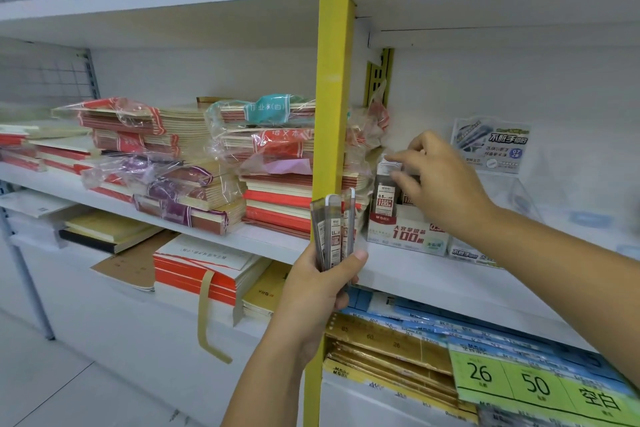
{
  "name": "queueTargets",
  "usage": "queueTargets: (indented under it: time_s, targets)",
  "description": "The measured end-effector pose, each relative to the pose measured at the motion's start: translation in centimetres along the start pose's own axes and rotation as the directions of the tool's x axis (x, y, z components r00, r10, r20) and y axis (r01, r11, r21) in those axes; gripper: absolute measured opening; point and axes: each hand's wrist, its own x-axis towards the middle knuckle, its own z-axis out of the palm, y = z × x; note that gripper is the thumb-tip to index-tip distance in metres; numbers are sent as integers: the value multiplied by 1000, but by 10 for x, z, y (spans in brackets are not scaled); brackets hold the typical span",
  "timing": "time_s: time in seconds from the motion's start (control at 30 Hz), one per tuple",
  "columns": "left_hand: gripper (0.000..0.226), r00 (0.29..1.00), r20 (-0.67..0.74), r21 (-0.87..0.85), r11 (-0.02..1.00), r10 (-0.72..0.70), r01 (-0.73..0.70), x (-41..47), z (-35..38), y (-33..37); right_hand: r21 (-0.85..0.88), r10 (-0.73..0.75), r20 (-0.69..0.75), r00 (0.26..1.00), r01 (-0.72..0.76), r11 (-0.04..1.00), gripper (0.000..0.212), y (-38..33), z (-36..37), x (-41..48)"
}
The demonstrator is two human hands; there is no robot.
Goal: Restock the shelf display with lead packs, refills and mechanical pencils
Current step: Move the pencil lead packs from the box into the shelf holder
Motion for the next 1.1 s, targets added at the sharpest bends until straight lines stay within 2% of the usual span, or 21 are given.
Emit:
queueTargets:
  time_s: [0.07,0.13,0.2,0.23,0.33,0.4,0.47,0.53,0.6,0.67,0.7,0.8,0.93,1.0,1.03,1.1]
  targets:
    - [45,1000,6,9,1000,3,-3,1,0,0,344,44,51,998,-59,937,26,-12,-9,-13]
    - [44,1000,6,45,999,2,-2,1,1,0,597,45,233,971,-180,782,23,-27,-16,-26]
    - [49,1000,11,83,997,-1,1,0,4,1,679,53,377,925,-315,663,31,-36,-16,-36]
    - [52,1000,19,100,995,-1,-1,0,5,1,696,62,404,913,-350,627,34,-38,-15,-39]
    - [60,999,50,71,997,9,-12,-4,8,0,747,118,411,904,-408,524,26,-40,-15,-41]
    - [52,999,54,25,1000,-1,-1,-6,9,1,774,162,417,895,-443,453,27,-36,-18,-41]
    - [42,998,55,0,1000,-11,11,-7,8,4,792,223,377,899,-438,425,27,-30,-24,-38]
    - [40,999,38,-10,1000,-14,14,-8,7,7,812,304,248,920,-369,452,23,-21,-33,-28]
    - [42,1000,16,10,1000,-14,14,-9,7,9,803,333,62,941,-246,543,23,-14,-41,-17]
    - [42,1000,10,18,1000,-12,11,-8,6,8,711,262,-80,962,-129,691,31,-10,-43,-7]
    - [42,1000,6,12,1000,-11,11,-8,5,7,638,206,-105,973,-93,765,33,-9,-41,-4]
    - [41,1000,-11,-38,999,-17,17,-4,3,6,452,80,-45,996,-51,890,29,-8,-23,2]
    - [28,997,-57,-82,996,-50,45,-1,-1,2,410,88,41,995,-97,907,25,-3,4,0]
    - [17,997,-52,-88,994,-63,58,1,-3,0,118,27,-31,999,-23,993,25,2,13,-2]
    - [18,997,-43,-83,995,-57,53,1,-5,-1,-33,-8,-59,998,6,999,28,5,16,-3]
    - [31,999,-25,-60,998,-31,30,1,-6,-1,-163,12,-51,999,-20,986,34,8,17,-4]
